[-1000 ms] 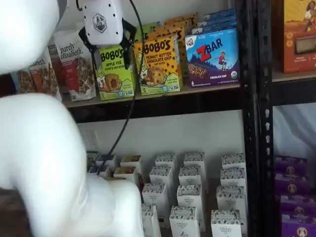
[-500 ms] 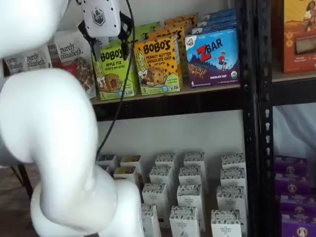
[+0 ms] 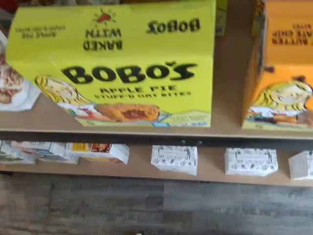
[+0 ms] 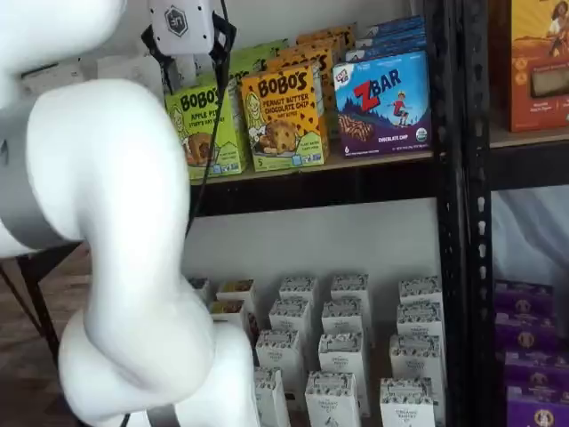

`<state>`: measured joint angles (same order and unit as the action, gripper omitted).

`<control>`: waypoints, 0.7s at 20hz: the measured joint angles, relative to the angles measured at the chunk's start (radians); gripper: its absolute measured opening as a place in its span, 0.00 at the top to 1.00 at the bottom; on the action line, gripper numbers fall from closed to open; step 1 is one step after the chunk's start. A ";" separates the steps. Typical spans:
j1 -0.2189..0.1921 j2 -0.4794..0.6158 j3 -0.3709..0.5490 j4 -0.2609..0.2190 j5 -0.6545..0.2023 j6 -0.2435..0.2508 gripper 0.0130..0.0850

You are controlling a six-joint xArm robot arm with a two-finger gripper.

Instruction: Pick the green box on the top shelf, the fourth from the left

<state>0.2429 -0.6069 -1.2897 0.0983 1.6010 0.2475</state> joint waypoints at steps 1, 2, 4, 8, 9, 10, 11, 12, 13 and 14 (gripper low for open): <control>0.007 0.011 -0.009 -0.003 -0.004 0.006 0.00; 0.015 0.023 -0.018 -0.007 -0.008 0.013 0.00; 0.034 0.055 -0.042 -0.012 -0.015 0.031 0.00; 0.063 0.093 -0.068 -0.021 -0.026 0.058 0.00; 0.067 0.098 -0.071 -0.022 -0.028 0.062 0.00; 0.071 0.102 -0.074 -0.023 -0.030 0.065 0.00; 0.074 0.106 -0.076 -0.024 -0.032 0.069 0.00; 0.077 0.108 -0.078 -0.025 -0.033 0.071 0.00; 0.081 0.110 -0.079 -0.026 -0.036 0.075 0.00; 0.084 0.111 -0.080 -0.027 -0.038 0.077 0.00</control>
<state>0.3264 -0.4956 -1.3692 0.0716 1.5632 0.3244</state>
